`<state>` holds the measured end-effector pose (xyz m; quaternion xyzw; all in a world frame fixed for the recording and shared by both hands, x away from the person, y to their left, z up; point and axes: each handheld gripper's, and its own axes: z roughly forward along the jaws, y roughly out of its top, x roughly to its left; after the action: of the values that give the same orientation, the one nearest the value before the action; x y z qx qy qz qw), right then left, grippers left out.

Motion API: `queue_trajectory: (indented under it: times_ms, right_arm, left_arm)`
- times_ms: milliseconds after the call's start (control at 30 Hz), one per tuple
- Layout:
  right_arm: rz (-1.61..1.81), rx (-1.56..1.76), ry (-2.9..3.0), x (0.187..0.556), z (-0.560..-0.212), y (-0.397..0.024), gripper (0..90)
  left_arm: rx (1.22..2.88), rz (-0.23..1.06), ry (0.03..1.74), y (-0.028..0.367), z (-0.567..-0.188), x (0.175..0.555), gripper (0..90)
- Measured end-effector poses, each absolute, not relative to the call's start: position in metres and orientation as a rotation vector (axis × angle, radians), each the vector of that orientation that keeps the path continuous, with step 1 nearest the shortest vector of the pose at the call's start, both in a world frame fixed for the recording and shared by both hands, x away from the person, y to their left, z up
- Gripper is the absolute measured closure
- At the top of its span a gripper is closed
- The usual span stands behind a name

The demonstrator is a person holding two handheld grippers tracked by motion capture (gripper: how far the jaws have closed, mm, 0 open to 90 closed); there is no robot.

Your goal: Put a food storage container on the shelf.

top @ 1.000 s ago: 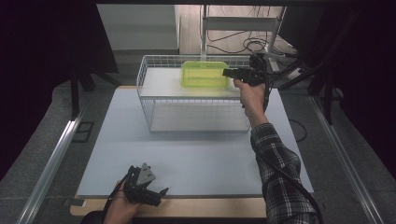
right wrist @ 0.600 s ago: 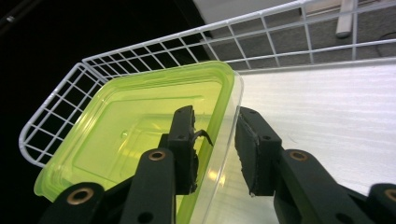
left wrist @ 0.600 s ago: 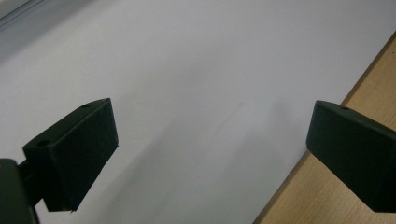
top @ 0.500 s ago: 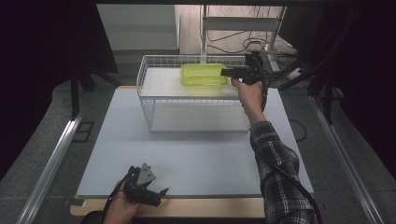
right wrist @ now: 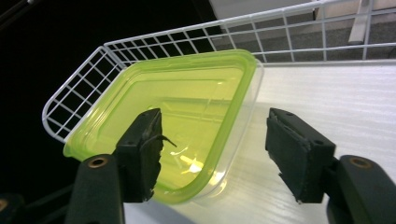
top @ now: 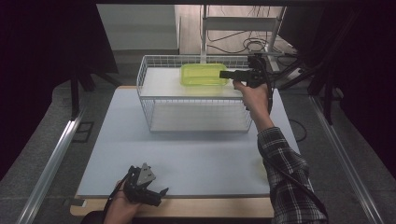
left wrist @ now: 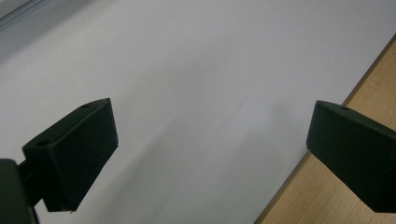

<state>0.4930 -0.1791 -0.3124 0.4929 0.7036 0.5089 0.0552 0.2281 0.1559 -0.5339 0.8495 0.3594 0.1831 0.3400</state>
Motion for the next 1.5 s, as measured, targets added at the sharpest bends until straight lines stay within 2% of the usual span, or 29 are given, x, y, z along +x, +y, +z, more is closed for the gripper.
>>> queue_trajectory:
  times_ms: [300, 767, 1500]
  right_arm:
    - [1.558, 1.400, 2.198, 0.477, -0.309, -0.176, 26.3]
    - [1.553, 1.286, 2.263, 0.446, -0.311, -0.180, 18.5]
    - [1.467, 1.107, 2.366, 0.397, -0.342, -0.188, 8.2]
  left_arm:
    - [2.192, 0.464, 0.940, 0.158, -0.533, 0.229, 2.1]
    - [2.196, 0.475, 0.931, 0.158, -0.533, 0.229, 1.9]
    - [2.171, 0.454, 0.929, 0.158, -0.532, 0.228, 1.4]
